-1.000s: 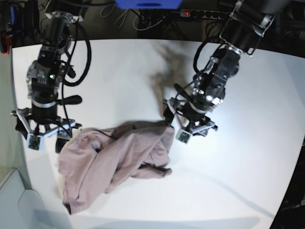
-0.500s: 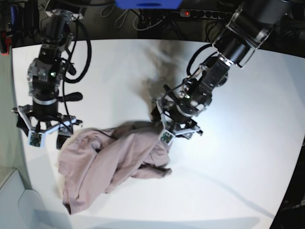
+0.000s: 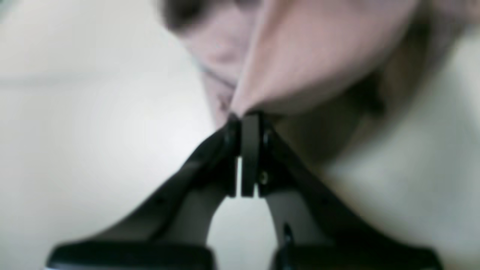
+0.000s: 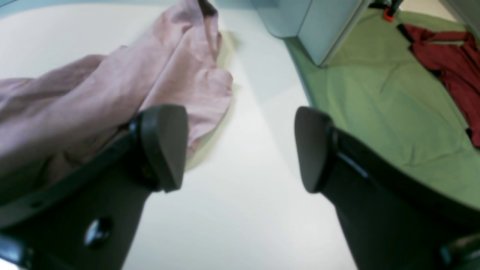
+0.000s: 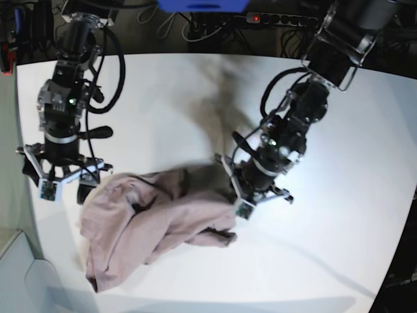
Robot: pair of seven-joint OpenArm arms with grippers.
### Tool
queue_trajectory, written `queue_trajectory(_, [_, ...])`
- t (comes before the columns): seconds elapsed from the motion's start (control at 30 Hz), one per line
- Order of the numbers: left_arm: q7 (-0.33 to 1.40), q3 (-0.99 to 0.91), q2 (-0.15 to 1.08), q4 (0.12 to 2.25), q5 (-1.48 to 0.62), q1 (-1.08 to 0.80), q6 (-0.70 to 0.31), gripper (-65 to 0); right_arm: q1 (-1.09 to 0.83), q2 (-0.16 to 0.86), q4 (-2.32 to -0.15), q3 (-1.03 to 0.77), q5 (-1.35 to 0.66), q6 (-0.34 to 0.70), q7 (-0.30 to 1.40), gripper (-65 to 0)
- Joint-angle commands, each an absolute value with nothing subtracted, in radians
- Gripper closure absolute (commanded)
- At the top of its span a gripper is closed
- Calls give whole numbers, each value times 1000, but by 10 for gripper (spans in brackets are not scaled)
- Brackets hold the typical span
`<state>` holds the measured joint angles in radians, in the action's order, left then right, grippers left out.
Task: Layout the t-shirt on the table in an organized manner, then fold the t-shirt properly
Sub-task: 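Move the left gripper down and grasp a t-shirt edge, then pull the grasped edge away from the shirt with the left gripper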
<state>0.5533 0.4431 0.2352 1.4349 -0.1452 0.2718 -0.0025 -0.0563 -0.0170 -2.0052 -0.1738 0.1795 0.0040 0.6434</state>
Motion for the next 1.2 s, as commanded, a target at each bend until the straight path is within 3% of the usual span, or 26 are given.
queue_trajectory(0.0, [541,400,234,1509,-143,285,4,-4,-44,-15,-2023,-174,185,2,616,-449])
queue_trajectory(0.2, [645,246,234,1802,-216,285,1,-4,-56,-15,-2023,-171,183,2,616,-449])
queue_trajectory(0.43, [662,65,242,1817,-320,286,1,-4,-56,-15,-2025,-171,183,2,616,-449])
queue_trajectory(0.73, [645,-99,280,1481,-317,414,1,-4,-58,-44,-2022,-166,183,4,616,-449])
queue_trajectory(1.0, [509,-105,295,1003,-312,576,8,-11,-93,-67,-2020,-120,183,5,616,-450])
queue_trajectory(1.07, [527,-110,295,920,-312,618,5,-47,-107,-70,-2018,-120,183,5,616,-450])
queue_trajectory(1.17, [558,-111,309,909,-318,627,7,-198,-127,-70,-2018,-110,183,5,616,-450])
